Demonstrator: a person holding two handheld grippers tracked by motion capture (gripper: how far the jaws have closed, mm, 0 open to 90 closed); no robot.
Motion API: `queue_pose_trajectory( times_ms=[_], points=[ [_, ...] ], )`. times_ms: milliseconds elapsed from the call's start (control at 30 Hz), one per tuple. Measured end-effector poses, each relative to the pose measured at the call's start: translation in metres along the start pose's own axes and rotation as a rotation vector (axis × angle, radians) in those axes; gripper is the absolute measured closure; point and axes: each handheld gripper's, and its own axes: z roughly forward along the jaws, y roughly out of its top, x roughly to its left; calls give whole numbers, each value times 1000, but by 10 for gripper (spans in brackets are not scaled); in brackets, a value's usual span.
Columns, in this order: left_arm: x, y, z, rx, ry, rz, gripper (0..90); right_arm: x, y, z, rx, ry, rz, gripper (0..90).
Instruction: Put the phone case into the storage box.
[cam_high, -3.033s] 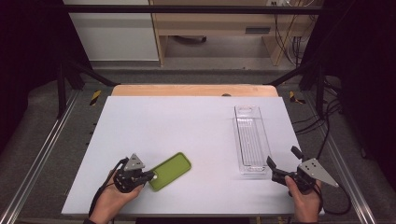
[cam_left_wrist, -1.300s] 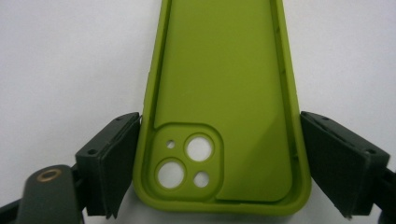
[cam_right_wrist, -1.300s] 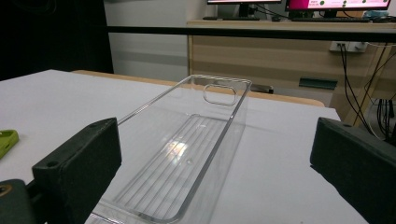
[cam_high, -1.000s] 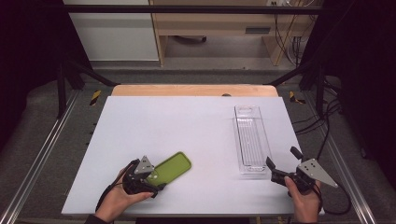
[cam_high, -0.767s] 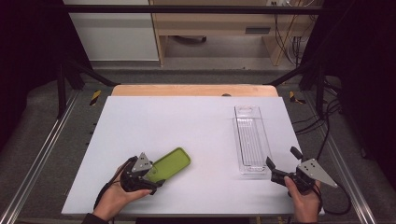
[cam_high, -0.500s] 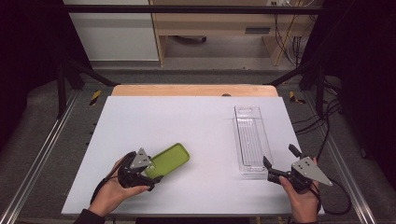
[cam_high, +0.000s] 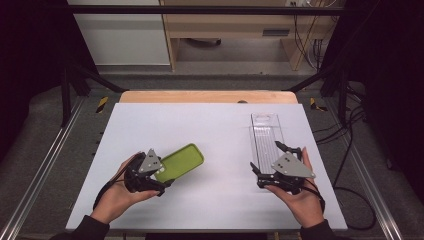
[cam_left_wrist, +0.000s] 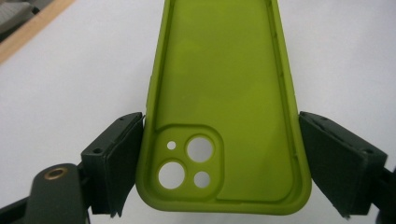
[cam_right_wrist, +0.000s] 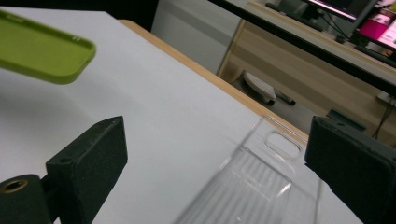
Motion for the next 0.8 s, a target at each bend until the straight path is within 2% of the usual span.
queue_pose_trajectory(
  times_ms=[100, 367, 533, 800],
  points=[
    [3, 4, -6, -16, 3, -2, 163, 9, 11, 12, 11, 30, -56, 63],
    [3, 8, -11, -1, 9, 32, 163, 32, 31, 33, 43, 104, -160, 67],
    [2, 11, -14, 6, 14, 40, 163, 45, 37, 44, 74, 154, -256, 65],
    [1, 21, -20, 25, 33, 79, 163, 62, 43, 55, 117, 239, -380, 68]
  ],
)
